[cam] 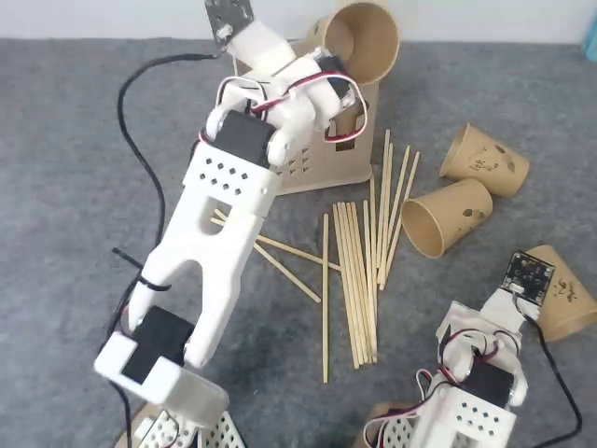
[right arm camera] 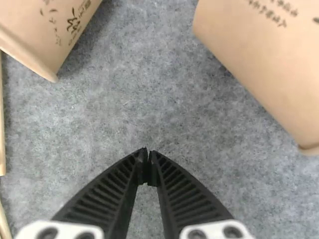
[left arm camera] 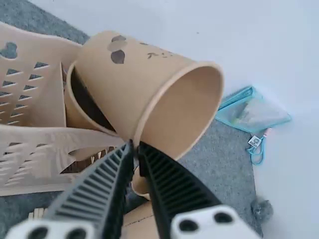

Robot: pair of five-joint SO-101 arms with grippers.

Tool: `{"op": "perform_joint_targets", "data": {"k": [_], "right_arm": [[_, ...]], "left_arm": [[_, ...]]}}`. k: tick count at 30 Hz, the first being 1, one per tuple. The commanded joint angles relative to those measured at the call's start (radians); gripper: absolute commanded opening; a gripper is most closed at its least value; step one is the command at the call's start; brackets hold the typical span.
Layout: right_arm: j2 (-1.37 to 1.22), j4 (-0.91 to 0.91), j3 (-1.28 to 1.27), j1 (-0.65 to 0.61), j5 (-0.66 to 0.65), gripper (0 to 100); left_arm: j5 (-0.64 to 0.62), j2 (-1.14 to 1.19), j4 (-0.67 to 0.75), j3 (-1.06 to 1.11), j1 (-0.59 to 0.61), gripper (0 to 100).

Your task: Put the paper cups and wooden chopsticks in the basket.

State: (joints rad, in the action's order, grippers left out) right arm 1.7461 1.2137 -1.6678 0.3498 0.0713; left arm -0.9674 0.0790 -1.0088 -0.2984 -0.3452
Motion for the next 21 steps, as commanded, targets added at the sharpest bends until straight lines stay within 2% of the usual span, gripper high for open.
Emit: {"op": "perform_joint_targets", "data": {"k": [1,4,6,21], "right_arm": [[0.004,0.012,-0.015,0.008,-0.008,0.9],[0.004,0.012,-0.015,0.008,-0.008,0.9],[0.004,0.012,-0.015,0.007,-0.008,0.9],[0.004,0.012,-0.015,0.008,-0.008,0.9]], "left_arm": [[-0.006,-0.040,-0.100,-0.048,-0.008,9],[-0.006,-0.084,-0.186,-0.071,-0.023,23],[-0.006,-0.107,-0.213,-0.071,-0.029,27],[-0.005,-0.135,-0.255,-0.108,0.006,25]]}}
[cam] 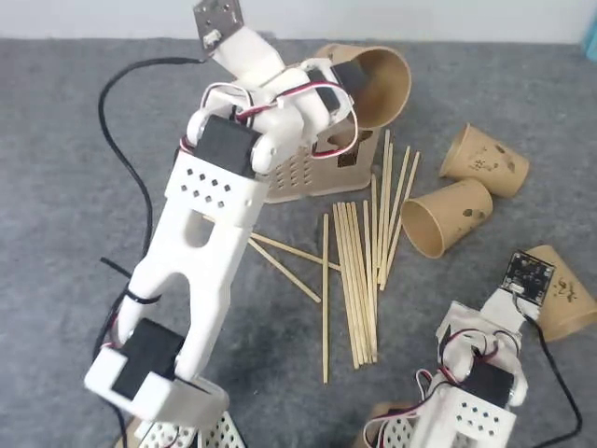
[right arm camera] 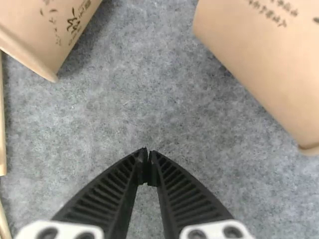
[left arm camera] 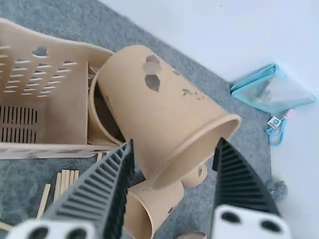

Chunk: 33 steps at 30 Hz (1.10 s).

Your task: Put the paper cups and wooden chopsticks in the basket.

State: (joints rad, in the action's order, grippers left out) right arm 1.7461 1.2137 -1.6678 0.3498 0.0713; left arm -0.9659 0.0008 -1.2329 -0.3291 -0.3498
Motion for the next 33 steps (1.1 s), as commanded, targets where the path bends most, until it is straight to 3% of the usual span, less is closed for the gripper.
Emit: {"op": "perform_joint_targets", "data": {"k": [1,7,19,22,25,33], "right_arm": [[0.004,0.012,-0.015,0.008,-0.008,0.9],[0.004,0.012,-0.015,0.008,-0.008,0.9],[0.004,0.012,-0.015,0.008,-0.008,0.9],[0.004,0.012,-0.015,0.008,-0.008,0.9],[0.004,0.012,-0.015,0.008,-0.008,0.9],[0.004,0.012,-0.015,0.008,-0.008,0.9]], "left_arm": [[0.002,-0.057,-0.048,-0.093,0.008,25],[0.144,-0.043,-0.078,-0.114,-0.021,25],[0.149,-0.043,-0.071,-0.015,-0.021,24],[0.152,-0.043,-0.060,-0.005,-0.021,17],[0.227,-0.044,-0.023,0.013,-0.023,1],[0.279,-0.066,-0.011,-0.015,-0.031,1]]}}
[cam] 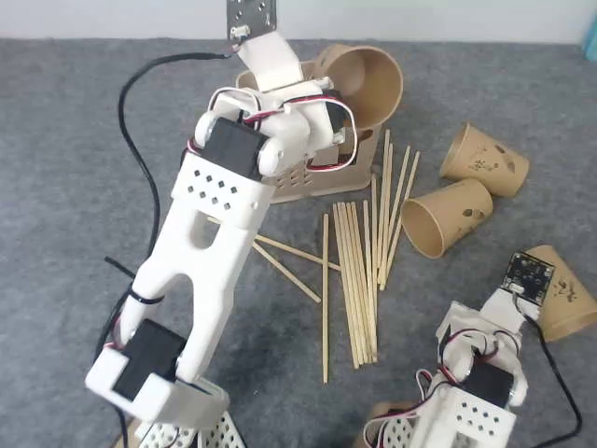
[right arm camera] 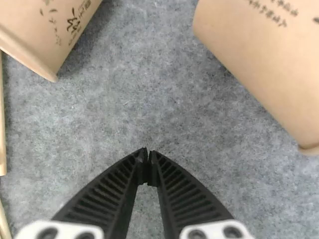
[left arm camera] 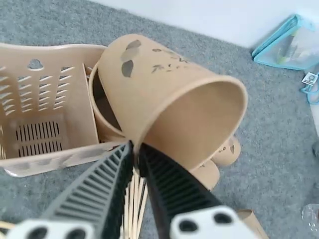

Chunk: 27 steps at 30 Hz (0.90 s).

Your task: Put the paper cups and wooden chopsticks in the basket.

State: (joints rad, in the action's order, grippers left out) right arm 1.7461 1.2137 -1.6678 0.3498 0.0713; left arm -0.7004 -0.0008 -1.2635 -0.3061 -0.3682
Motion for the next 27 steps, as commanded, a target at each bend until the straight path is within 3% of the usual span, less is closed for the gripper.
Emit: {"op": "perform_joint_targets", "data": {"k": [1,9,17,27], "right_arm": [[0.004,0.012,-0.015,0.008,-0.008,0.9],[0.004,0.012,-0.015,0.008,-0.008,0.9],[0.004,0.012,-0.015,0.008,-0.008,0.9],[0.004,0.012,-0.015,0.008,-0.008,0.9]], "left_arm": [[0.014,-0.071,0.012,-0.050,-0.012,1],[0.012,-0.106,-0.049,-0.185,-0.003,1],[-0.046,-0.081,-0.060,-0.180,0.040,1],[-0.071,0.035,-0.236,-0.366,0.052,1]]}}
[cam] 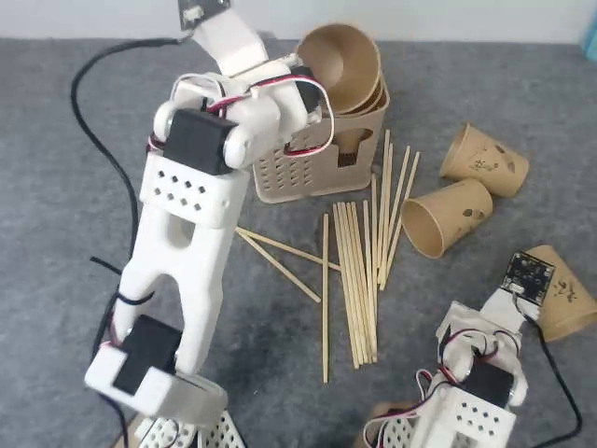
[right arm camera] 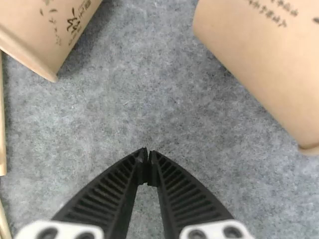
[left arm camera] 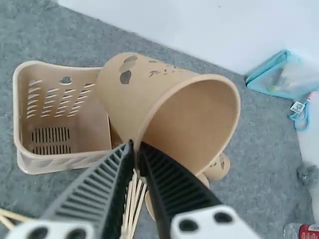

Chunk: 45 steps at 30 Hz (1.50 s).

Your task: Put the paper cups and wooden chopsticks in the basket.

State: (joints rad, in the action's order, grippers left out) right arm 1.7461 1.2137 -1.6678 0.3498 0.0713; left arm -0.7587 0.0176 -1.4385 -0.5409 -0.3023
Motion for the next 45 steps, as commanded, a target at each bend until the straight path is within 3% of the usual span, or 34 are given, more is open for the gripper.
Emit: {"op": "perform_joint_targets", "data": {"k": [1,7,19,26,30,34,37,45], "right_arm": [[0.004,0.012,-0.015,0.008,-0.008,0.9],[0.004,0.012,-0.015,0.008,-0.008,0.9],[0.004,0.012,-0.015,0.004,-0.008,0.9],[0.004,0.012,-0.015,0.004,-0.008,0.9],[0.004,0.012,-0.015,0.004,-0.008,0.9],[0.004,0.012,-0.011,0.004,-0.008,0.9],[0.004,0.015,0.025,0.010,-0.008,0.9],[0.004,0.124,0.130,0.065,-0.009,0.9]], "left_arm": [[-0.012,0.029,-0.080,-0.162,-0.025,1],[-0.012,0.091,-0.144,-0.274,-0.068,1],[-0.014,0.187,-0.130,-0.282,-0.084,2],[-0.017,0.184,-0.169,-0.288,-0.089,25],[-0.014,0.184,-0.236,-0.383,-0.080,26],[-0.005,0.183,-0.324,-0.541,-0.031,25],[0.078,0.120,-0.321,-0.541,0.048,25],[0.164,-0.230,-0.319,-0.214,0.213,25]]}}
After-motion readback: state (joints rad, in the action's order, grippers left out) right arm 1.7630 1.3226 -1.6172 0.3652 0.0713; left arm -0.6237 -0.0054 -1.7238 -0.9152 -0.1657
